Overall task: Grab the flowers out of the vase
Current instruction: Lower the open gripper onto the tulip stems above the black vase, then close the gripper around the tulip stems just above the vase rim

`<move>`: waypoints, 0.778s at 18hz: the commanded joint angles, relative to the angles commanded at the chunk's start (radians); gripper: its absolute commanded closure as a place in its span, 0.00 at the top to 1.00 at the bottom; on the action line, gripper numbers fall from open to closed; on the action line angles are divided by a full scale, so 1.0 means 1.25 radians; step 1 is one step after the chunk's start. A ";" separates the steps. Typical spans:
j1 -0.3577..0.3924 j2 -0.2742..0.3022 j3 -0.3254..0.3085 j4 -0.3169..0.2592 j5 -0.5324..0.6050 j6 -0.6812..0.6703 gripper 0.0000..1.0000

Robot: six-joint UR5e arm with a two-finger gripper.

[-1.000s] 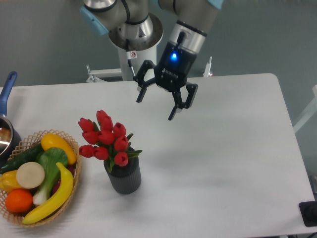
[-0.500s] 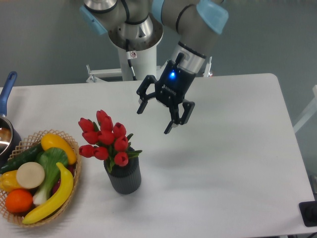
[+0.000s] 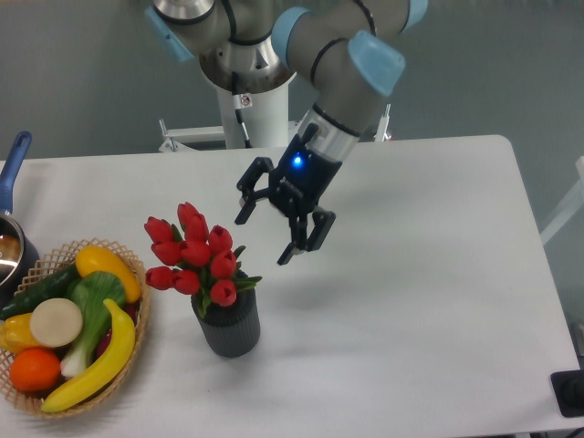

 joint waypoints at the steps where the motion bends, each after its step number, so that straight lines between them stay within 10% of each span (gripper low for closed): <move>1: -0.009 -0.005 0.001 0.001 -0.001 -0.001 1.00; 14: -0.025 -0.037 0.013 0.006 -0.048 -0.053 1.00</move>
